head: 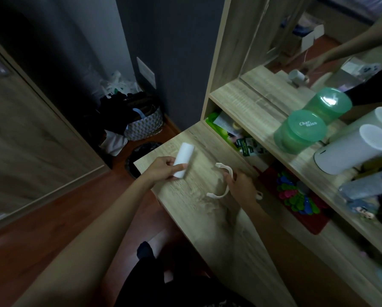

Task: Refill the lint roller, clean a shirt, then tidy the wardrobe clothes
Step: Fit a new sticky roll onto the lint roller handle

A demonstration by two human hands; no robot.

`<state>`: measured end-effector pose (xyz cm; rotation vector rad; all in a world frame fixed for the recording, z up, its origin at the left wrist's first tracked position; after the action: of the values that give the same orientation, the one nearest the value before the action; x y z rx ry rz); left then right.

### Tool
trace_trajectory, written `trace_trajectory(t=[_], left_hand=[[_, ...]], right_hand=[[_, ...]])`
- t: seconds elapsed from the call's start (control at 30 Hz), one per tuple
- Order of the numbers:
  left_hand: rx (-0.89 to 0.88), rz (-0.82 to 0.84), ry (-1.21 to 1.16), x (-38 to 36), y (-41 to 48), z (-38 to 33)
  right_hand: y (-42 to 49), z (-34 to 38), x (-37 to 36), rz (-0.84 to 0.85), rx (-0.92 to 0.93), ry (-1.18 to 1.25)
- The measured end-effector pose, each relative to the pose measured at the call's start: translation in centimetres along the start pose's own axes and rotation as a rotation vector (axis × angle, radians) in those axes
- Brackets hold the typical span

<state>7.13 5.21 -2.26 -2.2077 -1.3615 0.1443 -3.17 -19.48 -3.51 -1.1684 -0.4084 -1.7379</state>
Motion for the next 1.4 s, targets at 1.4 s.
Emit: trace_trajectory(t=[1.4], left_hand=[[-0.026,0.092,-0.386,-0.2,-0.5,-2.2]], right_hand=[[1.4,2.9,0.3,-0.128,0.068,0.047]])
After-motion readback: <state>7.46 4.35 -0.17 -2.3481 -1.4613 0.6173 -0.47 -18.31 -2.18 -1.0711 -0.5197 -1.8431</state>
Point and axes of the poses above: each hand's wrist, its own y-axis towards the middle knuckle, its own x-axis out of the back of the hand, z = x × y, the point moved 6 cm from there along y, towards the middle knuckle, and after that the axes turned 2 degrees about -x, right-handed, at the moved point
